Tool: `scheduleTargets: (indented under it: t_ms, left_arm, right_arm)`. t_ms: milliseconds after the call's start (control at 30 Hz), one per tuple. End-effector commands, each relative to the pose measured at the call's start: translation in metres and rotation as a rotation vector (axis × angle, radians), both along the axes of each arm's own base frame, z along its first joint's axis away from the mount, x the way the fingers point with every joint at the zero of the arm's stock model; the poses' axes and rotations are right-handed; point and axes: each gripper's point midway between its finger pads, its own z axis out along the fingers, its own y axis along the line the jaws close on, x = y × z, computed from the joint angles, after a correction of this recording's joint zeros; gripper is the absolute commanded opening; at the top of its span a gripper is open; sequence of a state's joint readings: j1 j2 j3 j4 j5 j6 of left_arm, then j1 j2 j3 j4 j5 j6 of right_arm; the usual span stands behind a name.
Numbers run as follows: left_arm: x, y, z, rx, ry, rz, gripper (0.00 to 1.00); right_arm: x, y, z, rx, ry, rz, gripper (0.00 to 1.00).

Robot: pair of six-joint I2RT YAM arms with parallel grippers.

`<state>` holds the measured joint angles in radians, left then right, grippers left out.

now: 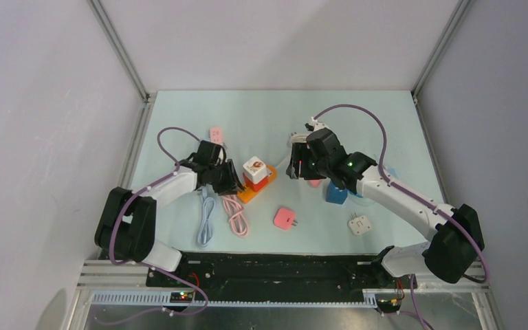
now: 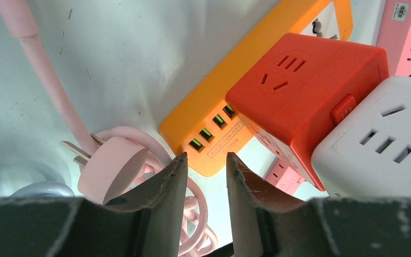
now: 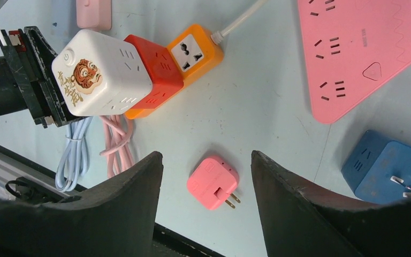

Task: Insert the plug
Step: Adjust the socket at the center of the board.

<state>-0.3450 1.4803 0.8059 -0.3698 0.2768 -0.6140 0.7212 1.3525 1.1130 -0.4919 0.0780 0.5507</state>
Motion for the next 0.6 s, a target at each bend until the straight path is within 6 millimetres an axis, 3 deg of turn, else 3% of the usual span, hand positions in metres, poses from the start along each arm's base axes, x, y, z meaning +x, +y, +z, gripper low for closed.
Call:
scheduleTargets:
  t_ms: [0, 133, 367, 567]
  left_arm:
    - [-0.021, 0.024, -0.024, 0.123, 0.083, 0.039, 0.4]
    - [-0.031, 0.03, -0.03, 0.158, 0.121, 0.027, 0.4]
    - [-0.033, 0.037, -0.017, 0.17, 0.084, 0.066, 0.44]
    - [-0.024, 0.019, -0.019, 0.115, 0.106, 0.083, 0.48]
  right_arm:
    - [0.004, 0.0, 0.017, 0.044, -0.045, -0.022, 0.66]
    - [0.004, -0.003, 0.015, 0.036, -0.044, -0.025, 0.66]
    - [0.004, -0.003, 0.009, 0.045, -0.036, -0.03, 0.66]
    - [0.004, -0.001, 0.005, 0.051, -0.028, -0.026, 0.66]
